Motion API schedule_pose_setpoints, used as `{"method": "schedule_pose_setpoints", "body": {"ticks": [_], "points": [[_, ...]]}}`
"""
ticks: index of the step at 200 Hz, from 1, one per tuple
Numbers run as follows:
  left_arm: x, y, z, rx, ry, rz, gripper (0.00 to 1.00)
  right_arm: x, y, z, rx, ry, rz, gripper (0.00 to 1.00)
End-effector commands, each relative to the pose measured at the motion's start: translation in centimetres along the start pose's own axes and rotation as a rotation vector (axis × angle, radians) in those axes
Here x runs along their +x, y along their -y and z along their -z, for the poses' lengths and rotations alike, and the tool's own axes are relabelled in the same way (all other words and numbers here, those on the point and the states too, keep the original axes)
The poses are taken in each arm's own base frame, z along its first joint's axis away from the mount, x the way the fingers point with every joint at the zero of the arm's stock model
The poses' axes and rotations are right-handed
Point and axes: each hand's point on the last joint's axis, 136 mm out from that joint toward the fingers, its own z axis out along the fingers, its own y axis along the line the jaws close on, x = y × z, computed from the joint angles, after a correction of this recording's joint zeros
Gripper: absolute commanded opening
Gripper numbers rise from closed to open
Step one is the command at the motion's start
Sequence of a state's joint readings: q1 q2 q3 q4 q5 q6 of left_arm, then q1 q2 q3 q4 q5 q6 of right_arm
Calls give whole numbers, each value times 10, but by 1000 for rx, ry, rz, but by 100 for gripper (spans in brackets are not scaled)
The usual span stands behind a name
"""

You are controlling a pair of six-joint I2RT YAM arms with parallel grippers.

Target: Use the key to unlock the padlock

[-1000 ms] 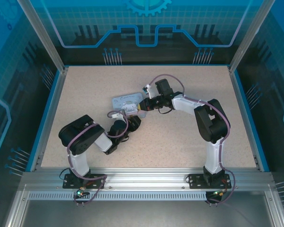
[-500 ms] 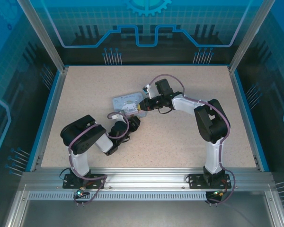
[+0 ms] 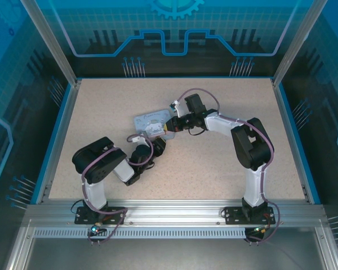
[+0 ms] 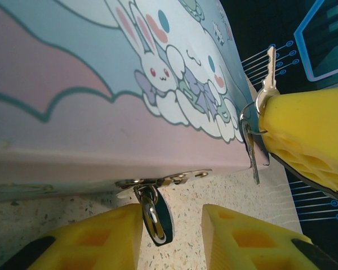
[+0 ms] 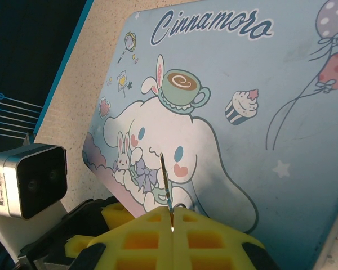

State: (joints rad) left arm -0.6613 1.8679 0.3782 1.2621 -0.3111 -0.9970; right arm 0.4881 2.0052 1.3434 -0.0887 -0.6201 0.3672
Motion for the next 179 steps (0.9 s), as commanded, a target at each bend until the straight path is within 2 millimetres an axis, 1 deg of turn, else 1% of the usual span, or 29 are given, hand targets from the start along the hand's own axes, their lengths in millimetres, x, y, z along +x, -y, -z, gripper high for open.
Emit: {"method": "schedule_pose_setpoints", "body": {"ticks": [1, 49, 75, 103, 144, 162, 179], "points": [[3, -4, -5, -14, 8, 29, 35, 14, 10, -6, 11, -40, -44, 0], [5, -5, -9, -22, 2, 33, 32, 14, 9, -6, 8, -40, -45, 1], [7, -7, -9, -27, -1, 30, 28, 14, 10, -6, 7, -39, -45, 1], [7, -9, -9, -34, 0, 28, 22, 13, 9, -6, 5, -37, -46, 1], [7, -8, -7, -32, -2, 15, 8, 11, 5, -3, -4, -23, -28, 0], [5, -4, -5, -22, -5, 6, 3, 3, 0, 3, -12, -1, -7, 0], [6, 3, -3, -11, -24, -8, 1, -5, -6, 12, -24, 24, 13, 0]]}}
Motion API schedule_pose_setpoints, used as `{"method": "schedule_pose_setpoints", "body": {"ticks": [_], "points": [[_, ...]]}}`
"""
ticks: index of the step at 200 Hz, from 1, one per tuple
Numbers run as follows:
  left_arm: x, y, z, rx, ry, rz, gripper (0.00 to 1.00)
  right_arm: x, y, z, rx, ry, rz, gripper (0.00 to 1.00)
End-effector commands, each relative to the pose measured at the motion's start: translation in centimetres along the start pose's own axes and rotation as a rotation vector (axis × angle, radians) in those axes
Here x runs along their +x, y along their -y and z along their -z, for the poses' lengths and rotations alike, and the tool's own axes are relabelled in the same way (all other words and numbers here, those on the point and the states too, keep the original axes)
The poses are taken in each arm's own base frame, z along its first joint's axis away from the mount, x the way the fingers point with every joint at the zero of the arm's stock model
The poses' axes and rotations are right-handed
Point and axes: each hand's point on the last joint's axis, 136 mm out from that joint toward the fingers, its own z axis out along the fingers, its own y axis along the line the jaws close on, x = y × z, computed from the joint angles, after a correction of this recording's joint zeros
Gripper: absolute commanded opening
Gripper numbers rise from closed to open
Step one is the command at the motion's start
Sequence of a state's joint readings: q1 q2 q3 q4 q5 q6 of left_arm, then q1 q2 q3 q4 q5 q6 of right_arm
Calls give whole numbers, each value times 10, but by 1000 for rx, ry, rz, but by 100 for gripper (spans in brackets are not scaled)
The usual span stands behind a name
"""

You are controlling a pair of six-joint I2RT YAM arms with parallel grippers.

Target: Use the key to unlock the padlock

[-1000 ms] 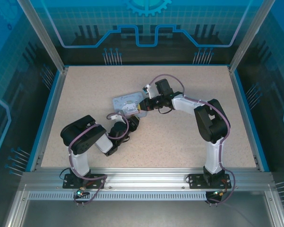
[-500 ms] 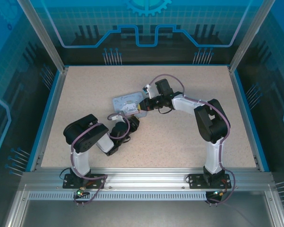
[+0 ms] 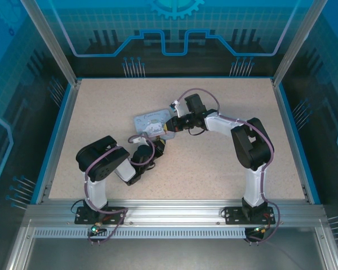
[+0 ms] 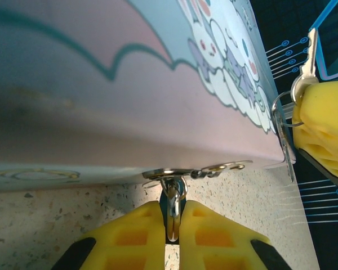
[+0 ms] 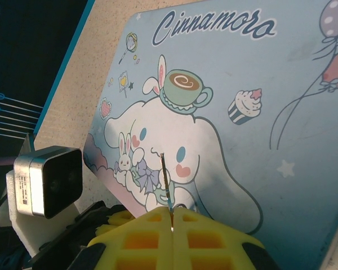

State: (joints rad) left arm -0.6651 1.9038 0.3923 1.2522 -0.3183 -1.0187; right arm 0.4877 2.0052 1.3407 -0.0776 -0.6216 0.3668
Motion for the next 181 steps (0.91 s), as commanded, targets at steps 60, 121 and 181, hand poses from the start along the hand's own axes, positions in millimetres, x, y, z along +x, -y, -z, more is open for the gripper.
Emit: {"method": "schedule_pose_setpoints", "body": {"ticks": [60, 121, 181], "points": [[5, 46, 8, 63, -129, -43, 0, -30, -26, 74, -23, 130, 100, 1], [5, 63, 14, 86, -195, -35, 0, 13, -40, 116, -68, 87, 143, 0], [8, 78, 16, 165, -255, -10, 0, 79, -31, 113, -141, -14, 91, 1]]}}
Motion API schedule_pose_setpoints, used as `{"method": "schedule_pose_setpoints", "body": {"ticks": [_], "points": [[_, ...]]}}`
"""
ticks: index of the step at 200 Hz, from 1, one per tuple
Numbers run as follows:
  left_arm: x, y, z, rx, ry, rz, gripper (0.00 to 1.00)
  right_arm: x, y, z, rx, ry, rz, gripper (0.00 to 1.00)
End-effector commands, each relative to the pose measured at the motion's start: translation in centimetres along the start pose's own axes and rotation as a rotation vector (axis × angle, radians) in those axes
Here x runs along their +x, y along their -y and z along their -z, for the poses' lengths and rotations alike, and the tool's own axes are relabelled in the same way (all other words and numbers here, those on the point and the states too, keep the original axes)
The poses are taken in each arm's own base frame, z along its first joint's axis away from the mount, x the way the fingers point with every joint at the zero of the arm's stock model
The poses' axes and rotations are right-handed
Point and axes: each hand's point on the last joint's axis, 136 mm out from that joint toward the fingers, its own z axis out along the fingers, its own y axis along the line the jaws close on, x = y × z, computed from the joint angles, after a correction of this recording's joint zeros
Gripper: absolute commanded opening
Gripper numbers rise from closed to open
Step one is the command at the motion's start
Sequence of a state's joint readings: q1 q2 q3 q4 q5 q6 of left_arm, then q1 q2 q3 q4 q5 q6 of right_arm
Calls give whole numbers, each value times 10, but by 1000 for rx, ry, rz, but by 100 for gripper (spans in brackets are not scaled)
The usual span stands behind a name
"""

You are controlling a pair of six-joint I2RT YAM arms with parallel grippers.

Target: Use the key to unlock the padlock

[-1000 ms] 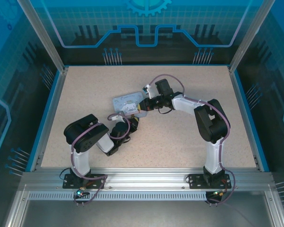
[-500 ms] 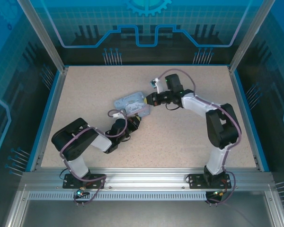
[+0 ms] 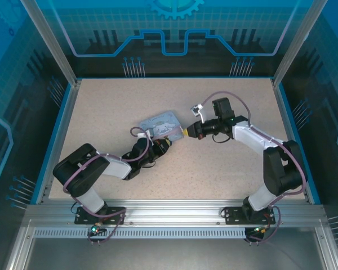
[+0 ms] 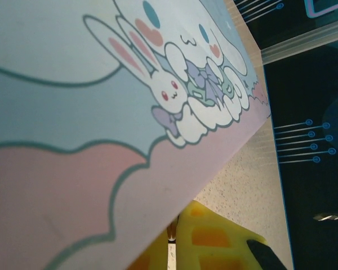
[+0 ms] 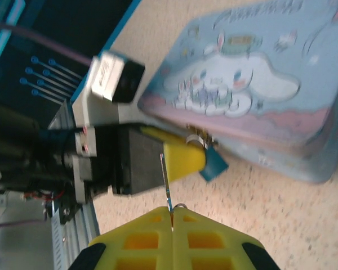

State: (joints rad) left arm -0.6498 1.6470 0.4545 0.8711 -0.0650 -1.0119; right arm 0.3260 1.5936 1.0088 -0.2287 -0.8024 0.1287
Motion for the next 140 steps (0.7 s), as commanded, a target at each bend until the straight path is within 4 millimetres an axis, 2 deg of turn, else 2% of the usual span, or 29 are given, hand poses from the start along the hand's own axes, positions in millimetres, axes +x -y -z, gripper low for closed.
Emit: {"method": "schedule_pose_setpoints", "body": {"ticks": [1, 25, 34, 64, 105, 140], "points": [[-8, 33, 1, 113, -16, -14, 0, 25, -7, 4, -62, -37, -12, 1], [-9, 37, 2, 139, -28, -11, 0, 39, -5, -1, -97, -41, -42, 0], [-9, 37, 2, 147, -32, -11, 0, 52, -2, -5, -110, -52, -73, 0], [-10, 41, 3, 170, -39, -9, 0, 66, 0, -10, -114, -71, -92, 0], [-8, 51, 2, 209, -68, -15, 0, 75, 6, -18, -109, -98, -92, 0], [-7, 53, 3, 218, -75, -25, 0, 72, 10, -27, -93, -126, -76, 0]]}}
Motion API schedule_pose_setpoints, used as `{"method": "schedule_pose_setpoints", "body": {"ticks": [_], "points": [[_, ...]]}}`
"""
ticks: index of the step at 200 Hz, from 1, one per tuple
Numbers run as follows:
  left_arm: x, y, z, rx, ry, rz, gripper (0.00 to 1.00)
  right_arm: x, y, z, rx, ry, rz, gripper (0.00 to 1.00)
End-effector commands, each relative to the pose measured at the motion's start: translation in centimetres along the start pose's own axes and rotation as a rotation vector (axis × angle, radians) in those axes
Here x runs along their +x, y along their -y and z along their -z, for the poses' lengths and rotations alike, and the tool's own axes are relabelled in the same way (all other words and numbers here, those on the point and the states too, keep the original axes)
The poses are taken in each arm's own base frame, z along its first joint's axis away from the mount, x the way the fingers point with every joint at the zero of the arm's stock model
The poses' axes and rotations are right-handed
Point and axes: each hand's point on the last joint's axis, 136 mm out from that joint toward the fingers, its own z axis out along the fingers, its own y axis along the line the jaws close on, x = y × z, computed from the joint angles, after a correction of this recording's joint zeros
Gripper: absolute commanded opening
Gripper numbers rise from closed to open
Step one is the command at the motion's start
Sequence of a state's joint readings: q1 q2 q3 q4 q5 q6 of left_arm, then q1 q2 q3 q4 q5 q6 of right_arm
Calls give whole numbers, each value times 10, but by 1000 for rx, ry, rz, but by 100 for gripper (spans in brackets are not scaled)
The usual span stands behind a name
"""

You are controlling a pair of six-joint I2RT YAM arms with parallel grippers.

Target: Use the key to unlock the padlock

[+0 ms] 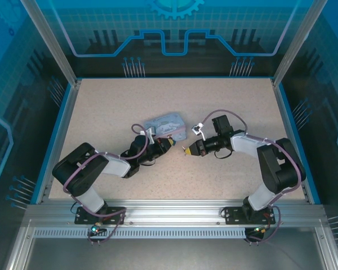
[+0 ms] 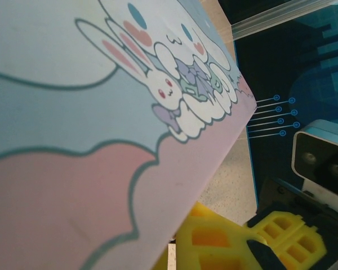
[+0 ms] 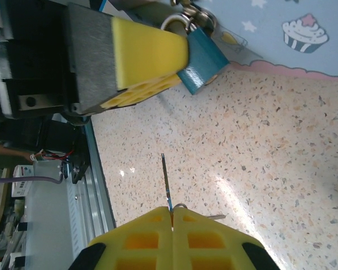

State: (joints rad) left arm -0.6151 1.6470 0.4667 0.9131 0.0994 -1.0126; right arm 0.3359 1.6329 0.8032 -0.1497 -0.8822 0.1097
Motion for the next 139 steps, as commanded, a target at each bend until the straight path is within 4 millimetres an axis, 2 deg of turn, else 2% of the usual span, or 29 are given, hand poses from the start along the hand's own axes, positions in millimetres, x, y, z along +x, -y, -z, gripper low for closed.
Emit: {"method": "schedule_pose_setpoints", "body": {"ticks": [1, 20, 24, 49, 100, 139], "points": [[-11, 33, 0, 108, 15, -40, 0, -6, -2, -7, -9, -21, 35, 0], [-10, 34, 1, 111, 8, -50, 0, -1, 4, -13, 12, -60, 31, 0], [-10, 35, 1, 113, 6, -54, 0, -11, 2, -12, 14, -48, 53, 0], [-7, 34, 2, 113, -8, -72, 0, -13, 5, -16, 47, -71, 75, 0], [-5, 33, 3, 119, -11, -70, 0, -9, 17, -25, 105, -107, 87, 0], [-5, 34, 3, 123, -12, -73, 0, -7, 18, -27, 105, -118, 85, 0]]}}
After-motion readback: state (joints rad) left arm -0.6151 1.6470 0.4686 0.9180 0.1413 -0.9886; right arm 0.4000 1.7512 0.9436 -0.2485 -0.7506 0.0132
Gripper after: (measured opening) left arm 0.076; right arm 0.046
